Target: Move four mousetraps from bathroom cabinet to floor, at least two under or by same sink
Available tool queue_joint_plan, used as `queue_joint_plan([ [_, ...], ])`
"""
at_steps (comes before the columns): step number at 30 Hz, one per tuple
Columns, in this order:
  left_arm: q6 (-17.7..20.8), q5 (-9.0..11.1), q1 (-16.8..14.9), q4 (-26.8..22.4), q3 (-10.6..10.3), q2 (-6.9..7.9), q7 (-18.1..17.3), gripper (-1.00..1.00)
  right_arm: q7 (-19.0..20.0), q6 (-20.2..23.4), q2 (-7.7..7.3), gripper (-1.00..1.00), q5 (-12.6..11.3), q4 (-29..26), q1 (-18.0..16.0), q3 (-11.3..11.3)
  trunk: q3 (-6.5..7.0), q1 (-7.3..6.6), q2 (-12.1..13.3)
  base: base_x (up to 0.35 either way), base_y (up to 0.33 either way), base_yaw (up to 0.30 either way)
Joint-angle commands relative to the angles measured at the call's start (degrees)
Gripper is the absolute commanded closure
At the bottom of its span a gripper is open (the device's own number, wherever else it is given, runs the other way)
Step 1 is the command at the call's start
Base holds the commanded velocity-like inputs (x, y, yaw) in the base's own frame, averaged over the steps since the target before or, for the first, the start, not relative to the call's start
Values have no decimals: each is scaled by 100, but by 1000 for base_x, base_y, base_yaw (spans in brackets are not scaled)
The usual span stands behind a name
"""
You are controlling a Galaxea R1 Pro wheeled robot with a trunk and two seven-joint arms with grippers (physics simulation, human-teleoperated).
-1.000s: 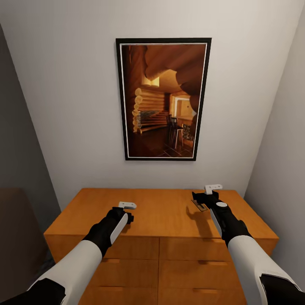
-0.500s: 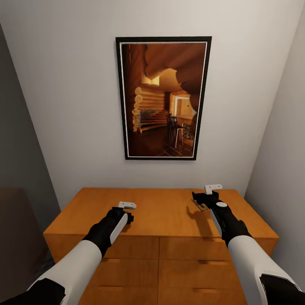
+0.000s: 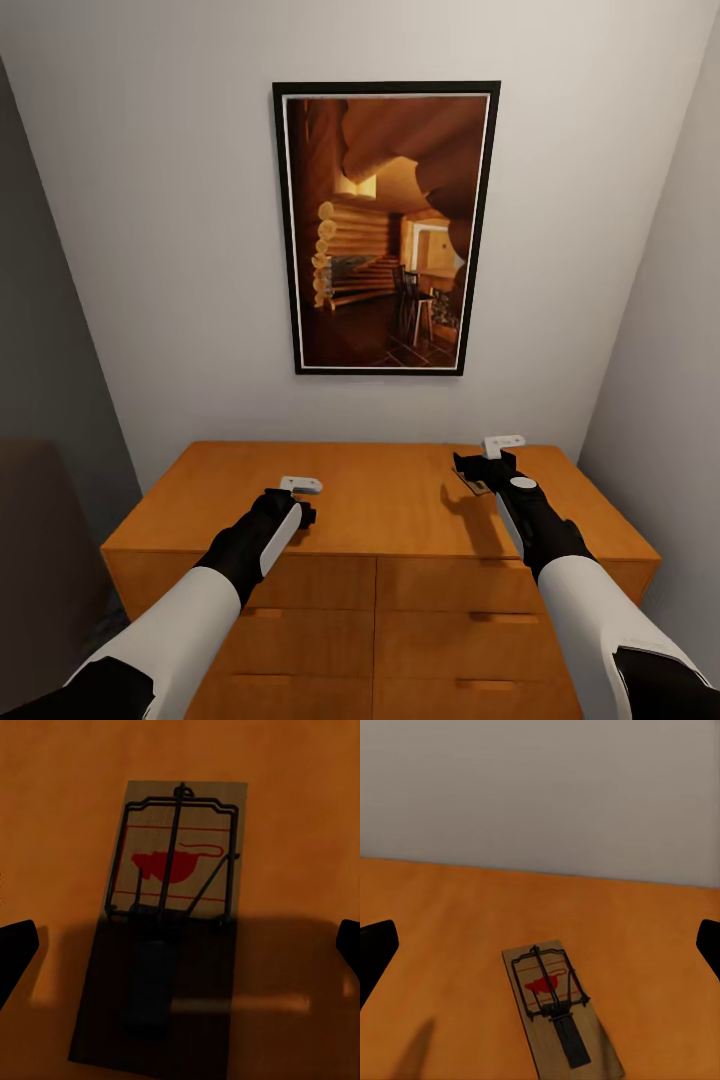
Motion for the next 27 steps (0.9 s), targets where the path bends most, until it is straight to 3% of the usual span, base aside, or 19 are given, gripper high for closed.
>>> queue_joint_plan([
  [1,23,55,-3,-4,-26,5,54,-100,50,28,5,-100,60,-12,-4,-33,-9,1,-5,0,0,0],
  [9,23,55,-3,-4,-27,6,54,-100,51,28,5,-100,60,-12,-2,-36,-9,1,-5,0,0,0],
  [15,23,55,-3,-4,-25,-1,54,-100,52,28,5,-100,60,-12,-2,-34,-116,133,-246,0,0,0],
  [27,23,55,-3,-4,-27,-3,54,-100,52,28,5,-100,60,-12,-6,-35,-116,133,-246,0,0,0],
])
